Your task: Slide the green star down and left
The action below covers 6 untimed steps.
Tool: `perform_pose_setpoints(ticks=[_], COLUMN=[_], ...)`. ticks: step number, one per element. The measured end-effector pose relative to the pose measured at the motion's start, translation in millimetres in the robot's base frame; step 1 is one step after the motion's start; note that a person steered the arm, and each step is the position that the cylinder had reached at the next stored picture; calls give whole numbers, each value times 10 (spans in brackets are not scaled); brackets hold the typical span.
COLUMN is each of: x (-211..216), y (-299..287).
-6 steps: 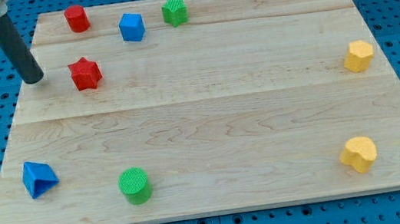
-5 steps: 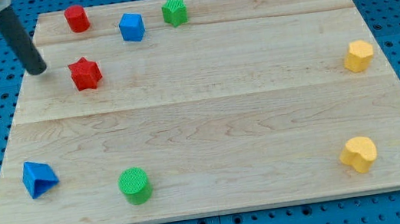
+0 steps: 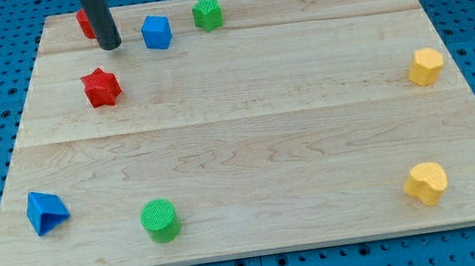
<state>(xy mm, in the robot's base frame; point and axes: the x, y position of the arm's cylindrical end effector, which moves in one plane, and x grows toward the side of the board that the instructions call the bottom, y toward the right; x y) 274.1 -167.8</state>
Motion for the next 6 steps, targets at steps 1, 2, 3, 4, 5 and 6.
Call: perform_pose_setpoints(ticks=[1, 2, 3, 4, 5, 6], x=[-7, -182, -430, -595, -641, -608], y=[138, 453, 988, 1362, 1387, 2350])
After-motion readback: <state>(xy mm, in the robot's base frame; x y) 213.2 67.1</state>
